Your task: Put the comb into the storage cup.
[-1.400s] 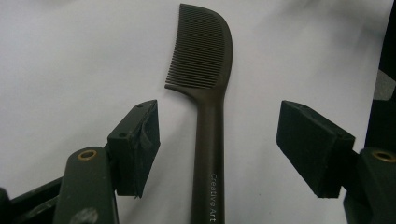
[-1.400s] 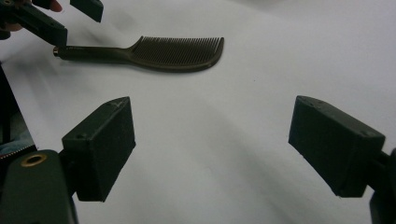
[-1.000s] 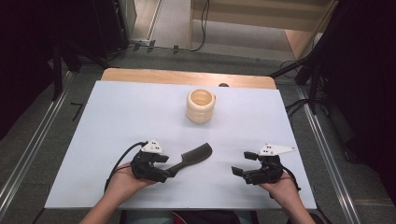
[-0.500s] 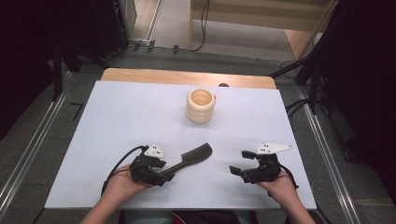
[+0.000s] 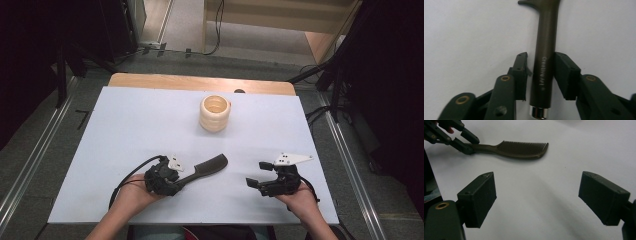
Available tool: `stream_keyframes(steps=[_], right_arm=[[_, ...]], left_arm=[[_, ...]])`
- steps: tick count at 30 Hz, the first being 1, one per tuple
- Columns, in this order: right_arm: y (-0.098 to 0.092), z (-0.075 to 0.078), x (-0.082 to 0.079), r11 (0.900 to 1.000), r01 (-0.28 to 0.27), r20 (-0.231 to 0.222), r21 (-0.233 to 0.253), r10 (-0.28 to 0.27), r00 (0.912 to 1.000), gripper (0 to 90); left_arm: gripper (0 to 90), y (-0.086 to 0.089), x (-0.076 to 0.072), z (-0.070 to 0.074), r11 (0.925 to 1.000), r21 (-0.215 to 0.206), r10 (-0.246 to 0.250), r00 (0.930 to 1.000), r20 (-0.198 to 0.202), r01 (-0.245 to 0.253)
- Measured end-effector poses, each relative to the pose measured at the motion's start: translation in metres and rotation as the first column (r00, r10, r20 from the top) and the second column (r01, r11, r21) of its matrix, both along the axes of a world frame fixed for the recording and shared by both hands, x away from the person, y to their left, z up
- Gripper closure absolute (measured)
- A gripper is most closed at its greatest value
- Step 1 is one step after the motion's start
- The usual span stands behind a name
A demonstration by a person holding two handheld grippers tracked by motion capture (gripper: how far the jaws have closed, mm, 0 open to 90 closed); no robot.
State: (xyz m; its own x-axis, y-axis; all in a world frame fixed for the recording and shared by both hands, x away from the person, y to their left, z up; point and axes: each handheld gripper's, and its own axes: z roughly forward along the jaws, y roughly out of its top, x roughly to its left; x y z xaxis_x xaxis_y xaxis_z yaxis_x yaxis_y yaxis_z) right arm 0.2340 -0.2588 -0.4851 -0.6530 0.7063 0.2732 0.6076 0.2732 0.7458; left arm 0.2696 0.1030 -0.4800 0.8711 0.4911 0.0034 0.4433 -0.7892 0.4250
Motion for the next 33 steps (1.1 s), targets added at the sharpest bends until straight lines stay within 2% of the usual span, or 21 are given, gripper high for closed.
stream_keyframes(steps=[5, 9, 13, 15, 19, 23, 26, 28, 33], right_arm=[[0.0, -0.001, 0.0, 1.0, -0.001, 0.002, -0.001, 0.001, 1.0, 12.8], [0.0, -0.001, 0.0, 1.0, -0.001, 0.001, -0.002, 0.001, 1.0, 12.8], [0.001, -0.001, 0.0, 1.0, -0.002, -0.004, -0.005, 0.001, 1.0, 12.8], [0.001, -0.001, 0.0, 1.0, -0.002, -0.004, -0.005, 0.002, 1.0, 12.8], [0.0, -0.001, 0.0, 1.0, -0.002, -0.005, 0.0, 0.002, 1.0, 12.8], [0.001, -0.001, 0.0, 1.0, -0.002, -0.007, 0.008, 0.002, 1.0, 12.8], [0.001, 0.0, 0.0, 1.0, 0.0, -0.005, 0.016, 0.0, 1.0, 12.8], [0.001, 0.001, -0.001, 1.0, 0.005, -0.004, 0.025, -0.005, 1.0, 12.8], [0.0, 0.001, -0.001, 0.999, 0.011, -0.004, 0.031, -0.011, 0.9999, 12.8]], left_arm=[[67.4, -0.007, 0.0, 0.002, 0.9979, 0.059, -0.025, 0.9997, 0.0, 0.025], [70.0, -0.015, 0.0, 0.003, 0.9899, 0.123, -0.071, 0.9975, 0.004, 0.07], [72.8, -0.015, 0.0, 0.003, 0.9886, 0.124, -0.087, 0.9962, 0.003, 0.086], [73.3, -0.013, 0.002, 0.002, 0.9917, 0.101, -0.079, 0.9968, -0.011, 0.08], [73.5, -0.011, 0.003, 0.002, 0.9934, 0.085, -0.075, 0.997, -0.017, 0.076], [73.6, -0.006, 0.008, 0.003, 0.9975, 0.038, -0.058, 0.9969, -0.053, 0.06], [73.5, -0.003, 0.01, 0.003, 0.9979, 0.023, -0.06, 0.9961, -0.065, 0.061], [73.4, -0.001, 0.012, 0.005, 0.9982, -0.022, -0.058, 0.994, -0.093, 0.056], [73.5, -0.002, 0.013, 0.013, 0.9945, -0.095, -0.054, 0.9932, -0.103, 0.045]])
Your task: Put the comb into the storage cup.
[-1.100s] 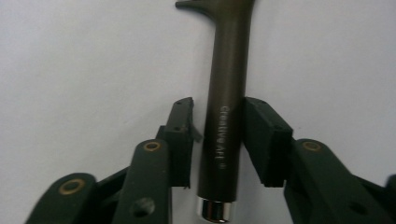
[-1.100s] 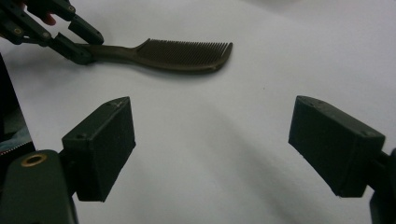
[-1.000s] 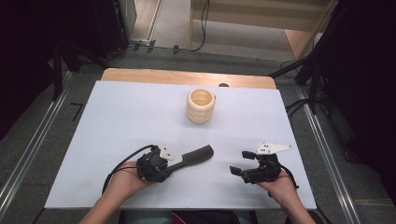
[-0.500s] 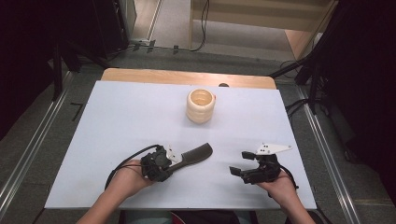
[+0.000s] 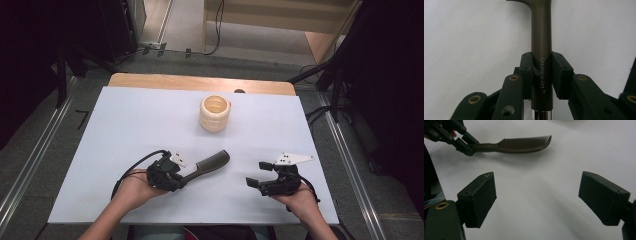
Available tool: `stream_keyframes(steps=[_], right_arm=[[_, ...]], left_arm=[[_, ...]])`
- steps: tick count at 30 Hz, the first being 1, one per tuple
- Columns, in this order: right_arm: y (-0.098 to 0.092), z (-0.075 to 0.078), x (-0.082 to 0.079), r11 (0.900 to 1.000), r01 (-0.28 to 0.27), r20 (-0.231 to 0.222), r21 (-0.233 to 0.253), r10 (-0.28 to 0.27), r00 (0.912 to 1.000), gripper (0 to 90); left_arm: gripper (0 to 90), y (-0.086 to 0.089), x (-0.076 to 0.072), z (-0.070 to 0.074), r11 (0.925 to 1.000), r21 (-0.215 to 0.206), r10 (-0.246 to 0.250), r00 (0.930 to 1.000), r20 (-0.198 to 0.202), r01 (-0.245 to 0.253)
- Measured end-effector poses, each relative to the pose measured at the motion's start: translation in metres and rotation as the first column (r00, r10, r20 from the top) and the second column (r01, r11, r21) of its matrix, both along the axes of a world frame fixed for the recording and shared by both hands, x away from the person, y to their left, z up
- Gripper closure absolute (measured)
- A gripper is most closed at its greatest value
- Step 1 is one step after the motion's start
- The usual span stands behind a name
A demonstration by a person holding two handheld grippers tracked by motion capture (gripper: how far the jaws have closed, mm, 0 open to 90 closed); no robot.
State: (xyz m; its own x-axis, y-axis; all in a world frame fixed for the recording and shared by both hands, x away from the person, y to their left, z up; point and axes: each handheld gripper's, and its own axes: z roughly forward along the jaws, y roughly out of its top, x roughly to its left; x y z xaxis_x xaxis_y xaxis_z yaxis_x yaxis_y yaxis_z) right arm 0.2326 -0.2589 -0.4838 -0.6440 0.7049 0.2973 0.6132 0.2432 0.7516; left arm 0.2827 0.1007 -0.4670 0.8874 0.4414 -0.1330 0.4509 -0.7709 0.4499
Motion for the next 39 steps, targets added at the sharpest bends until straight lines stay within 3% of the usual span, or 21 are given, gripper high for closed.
stream_keyframes(steps=[3, 4, 5, 6, 8, 9, 11, 19, 21, 23, 24, 26, 27, 28, 34, 38, 39], right_arm=[[-0.001, 0.0, -0.001, 1.0, 0.0, 0.003, 0.004, 0.0, 1.0, 12.8], [-0.001, 0.0, -0.001, 1.0, 0.0, 0.003, 0.004, 0.0, 1.0, 12.8], [-0.001, 0.001, -0.001, 1.0, 0.005, 0.002, 0.008, -0.005, 1.0, 12.8], [-0.001, 0.001, -0.001, 1.0, 0.004, 0.003, 0.009, -0.004, 1.0, 12.8], [-0.002, 0.001, -0.002, 1.0, 0.011, 0.003, 0.011, -0.011, 0.9999, 12.8], [-0.002, 0.001, -0.002, 1.0, 0.011, 0.005, 0.013, -0.011, 0.9999, 12.8], [-0.002, 0.002, -0.003, 1.0, 0.014, 0.009, 0.016, -0.015, 0.9999, 12.8], [-0.002, 0.004, -0.007, 0.999, 0.028, 0.022, 0.023, -0.029, 0.9993, 12.9], [-0.002, 0.004, -0.008, 0.999, 0.028, 0.023, 0.023, -0.028, 0.9993, 12.9], [-0.003, 0.005, -0.008, 0.999, 0.032, 0.025, 0.028, -0.032, 0.9992, 12.9], [-0.003, 0.005, -0.008, 0.999, 0.033, 0.029, 0.03, -0.034, 0.999, 12.9], [-0.004, 0.006, -0.009, 0.999, 0.038, 0.032, 0.037, -0.04, 0.9987, 13.1], [-0.004, 0.006, -0.009, 0.998, 0.04, 0.033, 0.039, -0.041, 0.9986, 13.1], [-0.004, 0.007, -0.009, 0.998, 0.043, 0.033, 0.04, -0.044, 0.9985, 13.1], [-0.003, 0.01, -0.009, 0.998, 0.051, 0.055, 0.046, -0.054, 0.997, 13.1], [-0.002, 0.013, -0.01, 0.997, 0.063, 0.069, 0.05, -0.066, 0.9954, 13.1], [-0.002, 0.013, -0.01, 0.997, 0.063, 0.069, 0.05, -0.066, 0.9954, 13.1]], left_arm=[[73.4, 0.0, 0.002, 0.006, 0.9985, -0.054, 0.009, 1.0, -0.001, -0.009], [73.4, 0.0, 0.002, 0.006, 0.9985, -0.054, 0.009, 1.0, -0.001, -0.009], [73.4, 0.001, 0.003, 0.01, 0.9958, -0.089, 0.018, 0.9998, 0.004, -0.018], [73.4, 0.001, 0.003, 0.01, 0.9958, -0.089, 0.018, 0.9998, 0.004, -0.018], [73.4, 0.001, 0.005, 0.015, 0.9898, -0.139, 0.032, 0.9994, 0.014, -0.03], [73.4, 0.001, 0.005, 0.015, 0.9898, -0.139, 0.032, 0.9994, 0.014, -0.03], [73.4, 0.0, 0.005, 0.019, 0.9818, -0.186, 0.048, 0.9981, 0.038, -0.04], [73.4, -0.005, 0.009, 0.023, 0.9664, -0.254, 0.055, 0.9975, 0.045, -0.042], [73.4, -0.007, 0.01, 0.025, 0.954, -0.294, 0.076, 0.9959, 0.05, -0.058], [73.4, -0.008, 0.011, 0.025, 0.95, -0.306, 0.079, 0.9958, 0.047, -0.061], [73.4, -0.01, 0.012, 0.026, 0.9394, -0.336, 0.092, 0.9945, 0.05, -0.07], [73.4, -0.011, 0.013, 0.027, 0.9279, -0.364, 0.107, 0.9927, 0.055, -0.08], [73.4, -0.011, 0.013, 0.027, 0.9279, -0.364, 0.107, 0.9927, 0.055, -0.08], [73.4, -0.013, 0.014, 0.027, 0.9181, -0.386, 0.122, 0.9907, 0.062, -0.089], [73.4, -0.024, 0.017, 0.024, 0.896, -0.432, 0.144, 0.9876, 0.062, -0.104], [73.4, -0.03, 0.018, 0.022, 0.8888, -0.446, 0.152, 0.986, 0.067, -0.107], [73.4, -0.032, 0.019, 0.022, 0.8839, -0.454, 0.159, 0.9854, 0.062, -0.114]])
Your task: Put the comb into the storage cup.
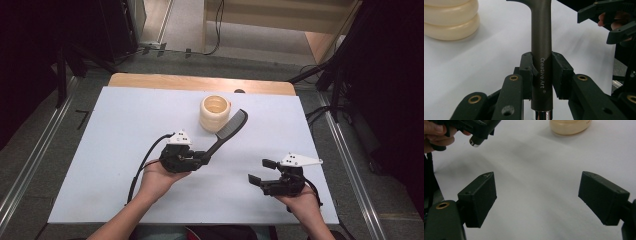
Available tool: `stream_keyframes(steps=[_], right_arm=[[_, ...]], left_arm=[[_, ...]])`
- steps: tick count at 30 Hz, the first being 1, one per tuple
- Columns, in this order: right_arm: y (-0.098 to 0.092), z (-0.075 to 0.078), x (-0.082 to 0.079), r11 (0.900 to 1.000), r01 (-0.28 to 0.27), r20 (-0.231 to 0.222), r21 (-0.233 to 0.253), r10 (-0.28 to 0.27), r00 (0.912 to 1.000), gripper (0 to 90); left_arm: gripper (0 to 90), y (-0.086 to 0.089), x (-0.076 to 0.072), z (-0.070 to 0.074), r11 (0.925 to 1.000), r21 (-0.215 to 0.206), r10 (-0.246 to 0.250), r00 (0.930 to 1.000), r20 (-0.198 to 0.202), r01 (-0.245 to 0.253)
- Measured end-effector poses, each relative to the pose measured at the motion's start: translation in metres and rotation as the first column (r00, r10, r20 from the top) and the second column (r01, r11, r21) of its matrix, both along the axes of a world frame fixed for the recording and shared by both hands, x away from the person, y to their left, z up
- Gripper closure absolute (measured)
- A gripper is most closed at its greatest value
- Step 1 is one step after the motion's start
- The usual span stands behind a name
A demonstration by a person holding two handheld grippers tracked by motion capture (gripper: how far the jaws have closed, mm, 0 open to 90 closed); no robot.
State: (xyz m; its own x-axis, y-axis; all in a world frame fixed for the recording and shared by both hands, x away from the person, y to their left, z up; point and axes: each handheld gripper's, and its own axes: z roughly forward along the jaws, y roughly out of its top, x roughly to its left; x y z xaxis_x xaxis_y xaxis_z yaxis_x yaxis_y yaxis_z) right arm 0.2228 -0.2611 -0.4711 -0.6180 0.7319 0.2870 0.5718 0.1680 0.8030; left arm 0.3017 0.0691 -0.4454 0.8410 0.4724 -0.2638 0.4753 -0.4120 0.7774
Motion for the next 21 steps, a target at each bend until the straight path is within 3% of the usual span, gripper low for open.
stream_keyframes(steps=[4, 21], right_arm=[[0.0, 0.003, 0.0, 1.0, 0.015, 0.016, 0.012, -0.016, 0.9997, 13.1], [0.002, 0.017, 0.004, 0.995, 0.084, 0.042, 0.048, -0.086, 0.9954, 13.3]], left_arm=[[73.4, -0.008, 0.003, -0.001, 0.9988, -0.045, 0.02, 0.9998, 0.001, -0.02], [73.4, -0.029, 0.007, -0.008, 0.9882, -0.123, 0.096, 0.9947, 0.036, -0.091]])
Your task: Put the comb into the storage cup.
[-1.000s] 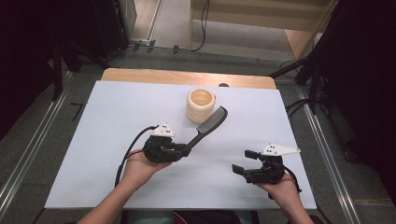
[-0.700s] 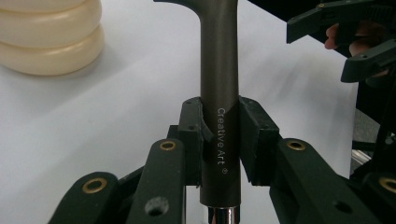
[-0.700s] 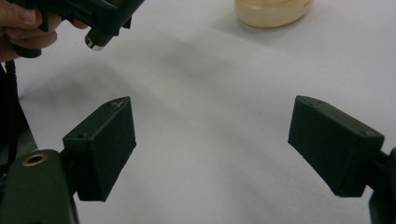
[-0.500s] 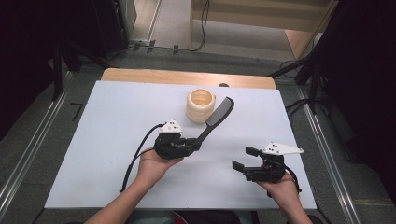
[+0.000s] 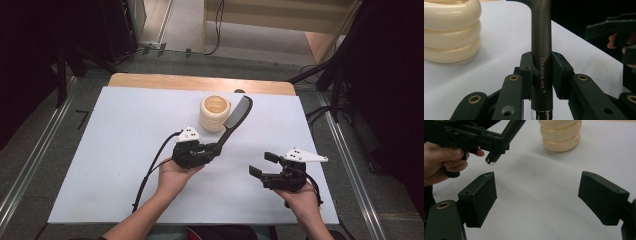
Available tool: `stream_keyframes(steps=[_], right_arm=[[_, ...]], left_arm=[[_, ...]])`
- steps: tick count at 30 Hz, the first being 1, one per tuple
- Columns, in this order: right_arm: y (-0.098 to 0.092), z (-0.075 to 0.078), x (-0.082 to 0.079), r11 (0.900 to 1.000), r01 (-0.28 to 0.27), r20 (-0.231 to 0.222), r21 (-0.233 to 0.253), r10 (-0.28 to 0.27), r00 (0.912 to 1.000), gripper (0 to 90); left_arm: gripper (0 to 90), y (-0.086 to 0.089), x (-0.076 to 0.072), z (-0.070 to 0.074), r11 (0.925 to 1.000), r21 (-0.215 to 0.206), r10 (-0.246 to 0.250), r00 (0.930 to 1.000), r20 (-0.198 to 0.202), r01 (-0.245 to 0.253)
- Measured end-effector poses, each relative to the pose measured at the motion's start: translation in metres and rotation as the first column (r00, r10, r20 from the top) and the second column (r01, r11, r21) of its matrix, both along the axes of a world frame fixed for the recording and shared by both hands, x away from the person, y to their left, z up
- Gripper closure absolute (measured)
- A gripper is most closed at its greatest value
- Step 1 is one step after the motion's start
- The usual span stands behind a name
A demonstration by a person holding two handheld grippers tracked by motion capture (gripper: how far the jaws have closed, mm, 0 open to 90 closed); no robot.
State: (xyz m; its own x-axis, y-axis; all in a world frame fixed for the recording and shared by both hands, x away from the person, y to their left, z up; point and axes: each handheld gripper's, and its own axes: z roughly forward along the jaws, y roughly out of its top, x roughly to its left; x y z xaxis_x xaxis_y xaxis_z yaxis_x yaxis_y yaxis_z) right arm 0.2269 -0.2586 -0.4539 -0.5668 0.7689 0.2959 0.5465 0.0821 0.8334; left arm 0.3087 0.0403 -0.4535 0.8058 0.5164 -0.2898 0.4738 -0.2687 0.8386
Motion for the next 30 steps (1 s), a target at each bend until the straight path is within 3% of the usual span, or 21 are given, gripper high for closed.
stream_keyframes(steps=[3, 14, 19, 30], right_arm=[[0.003, 0.004, 0.004, 1.0, 0.023, 0.002, 0.012, -0.023, 0.9997, 13.3], [0.013, 0.009, 0.015, 0.996, 0.088, -0.013, 0.032, -0.087, 0.9961, 13.3], [0.016, 0.012, 0.022, 0.992, 0.109, -0.02, 0.062, -0.108, 0.994, 13.3], [0.024, 0.014, 0.034, 0.987, 0.142, -0.02, 0.07, -0.141, 0.9898, 13.5]], left_arm=[[73.4, -0.008, 0.0, -0.004, 0.9999, -0.011, 0.002, 0.9998, -0.019, -0.003], [73.4, -0.021, 0.001, -0.009, 0.9983, -0.04, 0.043, 0.9991, 0.008, -0.042], [73.3, -0.026, 0.001, -0.011, 0.9974, -0.055, 0.047, 0.9989, 0.007, -0.046], [73.3, -0.036, 0.002, -0.016, 0.9969, -0.062, 0.049, 0.9988, 0.008, -0.049]])
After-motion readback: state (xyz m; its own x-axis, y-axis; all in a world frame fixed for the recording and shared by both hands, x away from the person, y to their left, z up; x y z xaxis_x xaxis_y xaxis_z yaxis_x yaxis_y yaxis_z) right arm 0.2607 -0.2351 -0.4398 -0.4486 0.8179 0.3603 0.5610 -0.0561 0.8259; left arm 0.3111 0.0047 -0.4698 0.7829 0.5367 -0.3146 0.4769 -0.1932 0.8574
